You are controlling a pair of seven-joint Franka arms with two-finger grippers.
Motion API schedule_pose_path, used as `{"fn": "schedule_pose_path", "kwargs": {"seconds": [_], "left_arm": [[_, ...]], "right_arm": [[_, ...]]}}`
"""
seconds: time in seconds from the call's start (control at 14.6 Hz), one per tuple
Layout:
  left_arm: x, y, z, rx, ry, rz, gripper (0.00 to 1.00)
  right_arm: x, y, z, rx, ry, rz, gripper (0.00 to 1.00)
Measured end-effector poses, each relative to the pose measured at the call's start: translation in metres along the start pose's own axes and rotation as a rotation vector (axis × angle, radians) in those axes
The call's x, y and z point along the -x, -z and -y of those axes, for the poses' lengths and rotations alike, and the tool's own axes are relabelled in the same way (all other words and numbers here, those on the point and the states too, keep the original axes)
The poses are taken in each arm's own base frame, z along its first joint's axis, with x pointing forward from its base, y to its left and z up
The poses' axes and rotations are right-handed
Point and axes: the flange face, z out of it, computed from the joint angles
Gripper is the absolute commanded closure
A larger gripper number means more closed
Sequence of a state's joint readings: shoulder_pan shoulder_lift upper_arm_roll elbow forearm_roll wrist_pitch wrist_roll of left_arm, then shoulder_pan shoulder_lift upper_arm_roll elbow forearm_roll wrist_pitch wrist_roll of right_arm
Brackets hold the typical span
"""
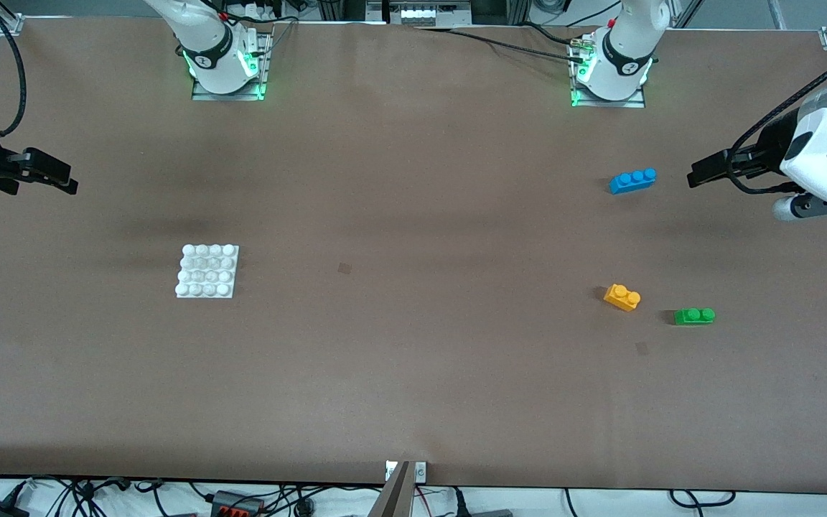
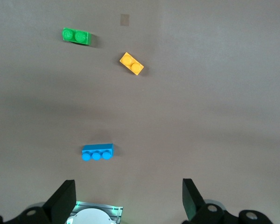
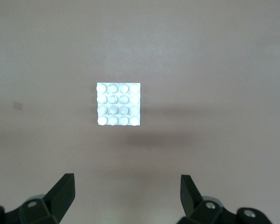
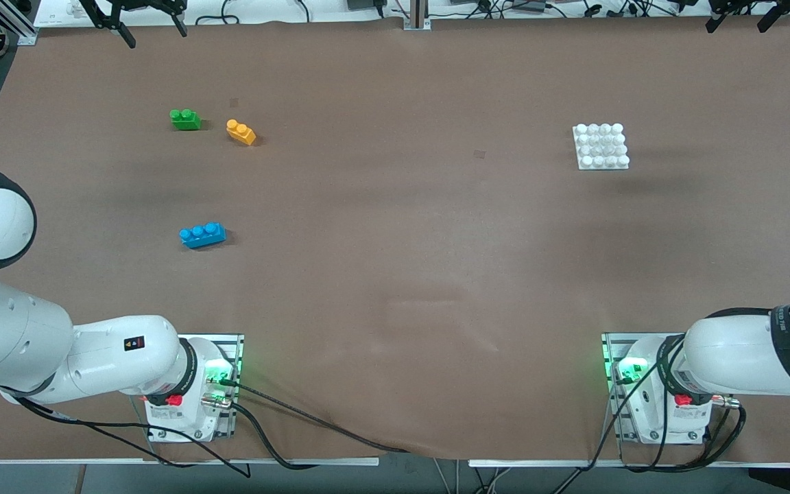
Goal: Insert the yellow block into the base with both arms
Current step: 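Move the right gripper down onto the white studded base plate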
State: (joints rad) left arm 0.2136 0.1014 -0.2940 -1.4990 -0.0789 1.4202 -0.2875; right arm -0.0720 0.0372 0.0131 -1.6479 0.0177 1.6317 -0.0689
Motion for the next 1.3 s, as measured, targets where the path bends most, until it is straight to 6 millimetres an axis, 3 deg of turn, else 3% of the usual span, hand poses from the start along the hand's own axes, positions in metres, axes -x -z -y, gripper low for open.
{"fn": "schedule_pose_path", "kwargs": {"seconds": [0.75,1.1,1.3], "left_arm": [[0.0,0.0,0.0,0.0,0.0,0.0,0.0],[0.0,0.0,0.0,0.0,0.0,0.0,0.0],[0.0,0.0,0.0,0.0,0.0,0.001,0.0]], "right_arm": [[-0.006,-0.01,-0.001,-0.001,0.0,0.01,0.0],[-0.022,-0.049,-0.003,-0.006,-0.002,0.077,0.0],[-0.043,-0.107,-0.005,-0.013,-0.003,0.166,0.0]]}}
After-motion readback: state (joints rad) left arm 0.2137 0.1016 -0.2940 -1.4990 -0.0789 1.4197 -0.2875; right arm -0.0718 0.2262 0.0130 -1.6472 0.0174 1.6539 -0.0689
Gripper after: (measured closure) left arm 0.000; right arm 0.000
